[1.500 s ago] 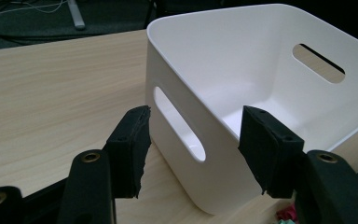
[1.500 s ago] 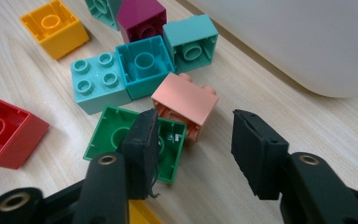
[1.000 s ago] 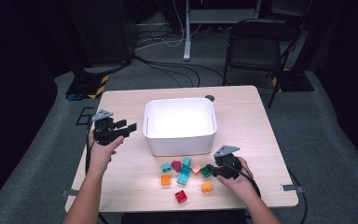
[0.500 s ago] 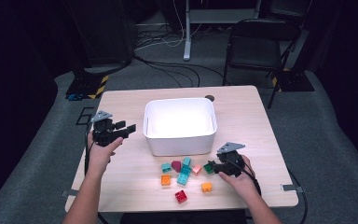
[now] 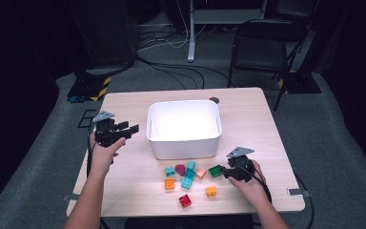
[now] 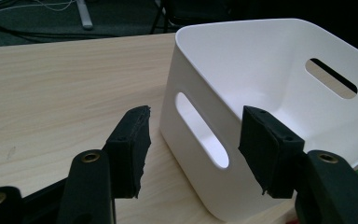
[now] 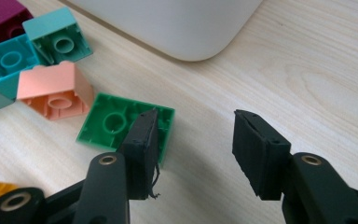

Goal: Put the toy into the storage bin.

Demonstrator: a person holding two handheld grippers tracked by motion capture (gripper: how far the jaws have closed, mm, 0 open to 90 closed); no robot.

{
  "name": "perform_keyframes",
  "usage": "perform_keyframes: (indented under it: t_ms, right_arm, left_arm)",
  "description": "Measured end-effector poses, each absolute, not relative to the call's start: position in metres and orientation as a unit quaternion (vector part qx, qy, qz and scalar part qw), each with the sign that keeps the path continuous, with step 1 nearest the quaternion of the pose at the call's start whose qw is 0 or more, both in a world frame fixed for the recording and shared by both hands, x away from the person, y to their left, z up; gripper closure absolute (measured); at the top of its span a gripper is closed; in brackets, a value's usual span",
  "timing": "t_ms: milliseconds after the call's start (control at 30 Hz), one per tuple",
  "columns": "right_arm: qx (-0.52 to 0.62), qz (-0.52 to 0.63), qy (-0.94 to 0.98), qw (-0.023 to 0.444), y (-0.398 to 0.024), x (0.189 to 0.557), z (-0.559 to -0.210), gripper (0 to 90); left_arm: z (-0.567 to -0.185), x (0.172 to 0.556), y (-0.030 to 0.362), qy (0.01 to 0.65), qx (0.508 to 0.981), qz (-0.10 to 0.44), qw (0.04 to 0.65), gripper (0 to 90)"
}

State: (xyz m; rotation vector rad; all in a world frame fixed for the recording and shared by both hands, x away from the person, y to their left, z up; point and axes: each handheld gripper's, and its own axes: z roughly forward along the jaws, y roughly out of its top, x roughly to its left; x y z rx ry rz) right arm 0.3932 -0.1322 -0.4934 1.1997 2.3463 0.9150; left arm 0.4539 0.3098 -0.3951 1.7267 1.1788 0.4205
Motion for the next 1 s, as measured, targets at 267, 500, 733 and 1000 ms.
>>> perform_keyframes:
  t_ms: [267,500,733,1000]
  right_arm:
    - [0.401,0.327,0.84,0.16,-0.124,0.381,-0.491,50.5]
    - [0.377,0.336,0.852,0.142,-0.116,0.38,-0.494,47.2]
    - [0.37,0.33,0.857,0.141,-0.115,0.385,-0.499,50.9]
    - [0.362,0.329,0.862,0.13,-0.113,0.389,-0.498,58.3]
  left_arm:
    - [-0.394,0.458,0.309,0.482,0.706,0.171,0.489,42.4]
    - [-0.394,0.458,0.31,0.483,0.707,0.17,0.488,42.4]
    - [-0.395,0.457,0.31,0.484,0.708,0.172,0.485,42.2]
    - [-0.397,0.455,0.312,0.488,0.708,0.171,0.481,42.2]
